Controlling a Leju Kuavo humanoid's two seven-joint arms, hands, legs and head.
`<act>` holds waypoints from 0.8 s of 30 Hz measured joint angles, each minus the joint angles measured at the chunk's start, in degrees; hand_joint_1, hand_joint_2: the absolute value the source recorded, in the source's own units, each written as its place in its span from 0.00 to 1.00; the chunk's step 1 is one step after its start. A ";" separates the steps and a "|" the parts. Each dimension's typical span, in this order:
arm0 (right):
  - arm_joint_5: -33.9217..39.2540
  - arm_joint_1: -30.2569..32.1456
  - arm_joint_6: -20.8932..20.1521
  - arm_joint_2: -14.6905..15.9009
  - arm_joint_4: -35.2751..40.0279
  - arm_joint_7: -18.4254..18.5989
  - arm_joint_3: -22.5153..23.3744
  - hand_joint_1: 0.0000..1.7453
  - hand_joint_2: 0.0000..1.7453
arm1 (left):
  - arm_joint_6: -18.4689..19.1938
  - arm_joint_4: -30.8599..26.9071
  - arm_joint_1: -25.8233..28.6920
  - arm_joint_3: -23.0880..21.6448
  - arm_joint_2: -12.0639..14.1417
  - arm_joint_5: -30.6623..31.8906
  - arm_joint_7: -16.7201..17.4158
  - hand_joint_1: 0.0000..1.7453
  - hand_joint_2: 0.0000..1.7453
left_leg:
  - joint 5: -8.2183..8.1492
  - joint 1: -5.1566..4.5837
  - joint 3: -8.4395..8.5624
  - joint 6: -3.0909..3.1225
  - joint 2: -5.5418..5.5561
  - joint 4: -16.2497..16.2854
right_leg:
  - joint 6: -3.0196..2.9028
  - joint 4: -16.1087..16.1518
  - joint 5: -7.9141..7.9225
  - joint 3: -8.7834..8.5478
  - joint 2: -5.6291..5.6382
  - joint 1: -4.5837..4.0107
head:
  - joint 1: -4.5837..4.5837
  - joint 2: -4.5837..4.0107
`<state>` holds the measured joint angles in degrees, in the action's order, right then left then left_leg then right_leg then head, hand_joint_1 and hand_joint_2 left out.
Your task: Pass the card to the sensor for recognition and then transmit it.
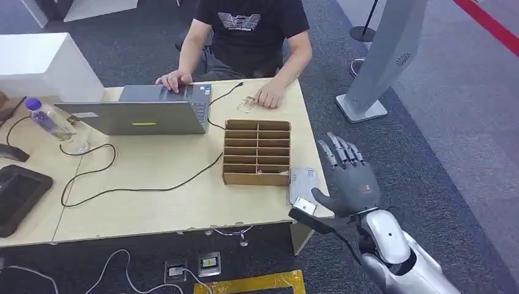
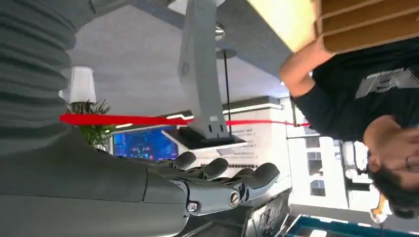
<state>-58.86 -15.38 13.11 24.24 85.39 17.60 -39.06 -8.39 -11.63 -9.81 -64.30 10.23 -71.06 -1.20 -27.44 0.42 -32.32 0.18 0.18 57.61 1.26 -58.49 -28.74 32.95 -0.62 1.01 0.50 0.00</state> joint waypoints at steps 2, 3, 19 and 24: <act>-0.26 -0.01 -0.85 -1.49 -0.72 0.31 -0.68 0.00 1.00 | -0.11 0.00 0.00 0.00 0.00 -0.24 0.02 0.00 0.00 | 0.00 0.00 0.00 0.00 0.00 0.00 | 0.00 0.00 0.00 0.01 0.00 0.00 | -0.02 0.00; -0.46 -0.04 -1.51 -2.18 -1.05 0.48 -1.00 0.00 1.00 | -0.17 0.00 0.00 0.00 0.00 -0.26 0.02 0.00 0.00 | 0.00 0.00 0.00 0.00 0.00 0.00 | 0.00 0.00 0.00 0.01 0.00 0.00 | -0.02 0.00; -5.97 -4.09 -8.46 -12.74 -5.60 -4.66 -2.62 0.00 1.00 | -0.35 0.17 0.03 0.33 -0.24 -0.24 0.48 0.00 0.00 | 0.01 0.01 0.01 -0.01 0.00 0.00 | 0.00 -0.02 0.00 0.01 0.01 -0.01 | -0.02 0.00; -6.86 -5.65 -8.24 -16.21 -7.84 -5.27 -2.62 0.00 1.00 | -0.35 0.17 0.04 0.39 -0.26 -0.24 0.48 0.00 0.00 | 0.01 0.02 0.00 -0.01 0.00 0.00 | -0.01 -0.02 0.00 0.01 0.00 -0.02 | 0.00 0.00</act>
<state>-65.72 -21.03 4.87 8.02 77.55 12.33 -41.68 -8.74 -11.45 -9.77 -63.91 9.97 -71.30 -0.72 -27.43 0.44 -32.31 0.17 0.18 57.61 1.25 -58.51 -28.74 32.96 -0.62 0.98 0.50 0.00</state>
